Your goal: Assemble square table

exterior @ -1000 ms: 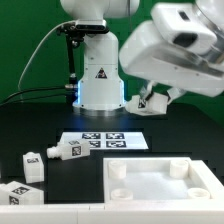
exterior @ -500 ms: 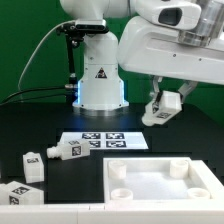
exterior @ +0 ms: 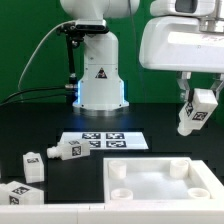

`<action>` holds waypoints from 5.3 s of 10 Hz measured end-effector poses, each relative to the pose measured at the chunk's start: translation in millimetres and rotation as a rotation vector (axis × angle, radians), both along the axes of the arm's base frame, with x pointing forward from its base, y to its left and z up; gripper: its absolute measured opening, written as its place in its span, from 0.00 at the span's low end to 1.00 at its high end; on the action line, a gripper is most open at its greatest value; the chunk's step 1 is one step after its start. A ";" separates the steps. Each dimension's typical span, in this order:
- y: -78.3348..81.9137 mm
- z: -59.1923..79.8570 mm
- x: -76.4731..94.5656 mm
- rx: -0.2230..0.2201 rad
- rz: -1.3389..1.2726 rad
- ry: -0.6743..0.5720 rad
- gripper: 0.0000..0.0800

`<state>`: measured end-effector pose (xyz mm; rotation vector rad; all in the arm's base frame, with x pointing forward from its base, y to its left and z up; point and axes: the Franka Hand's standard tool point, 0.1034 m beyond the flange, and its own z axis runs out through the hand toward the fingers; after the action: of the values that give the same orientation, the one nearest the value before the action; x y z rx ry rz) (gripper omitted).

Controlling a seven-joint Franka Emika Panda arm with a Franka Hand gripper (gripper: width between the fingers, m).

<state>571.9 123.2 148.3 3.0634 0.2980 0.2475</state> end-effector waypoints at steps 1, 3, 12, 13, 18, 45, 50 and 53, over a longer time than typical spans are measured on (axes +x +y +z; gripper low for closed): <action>2.0 -0.8 1.7 0.014 0.006 -0.050 0.36; -10.5 -2.9 7.0 0.049 0.028 -0.127 0.36; -34.6 3.0 49.4 0.088 0.042 -0.349 0.36; -31.3 -1.4 52.0 0.089 0.045 -0.387 0.36; -35.0 -14.2 50.2 0.090 0.038 -0.367 0.36; -8.3 -66.7 66.0 0.155 -0.081 -0.216 0.81; -13.4 -70.5 68.5 0.149 -0.077 0.158 0.81; -12.7 -71.3 69.6 0.155 -0.131 0.156 0.67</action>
Offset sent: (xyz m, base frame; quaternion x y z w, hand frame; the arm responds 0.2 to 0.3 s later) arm 0.0230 -0.0007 0.0035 0.1758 0.1256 0.0346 0.9758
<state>641.5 110.5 76.9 3.2449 0.0875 0.0267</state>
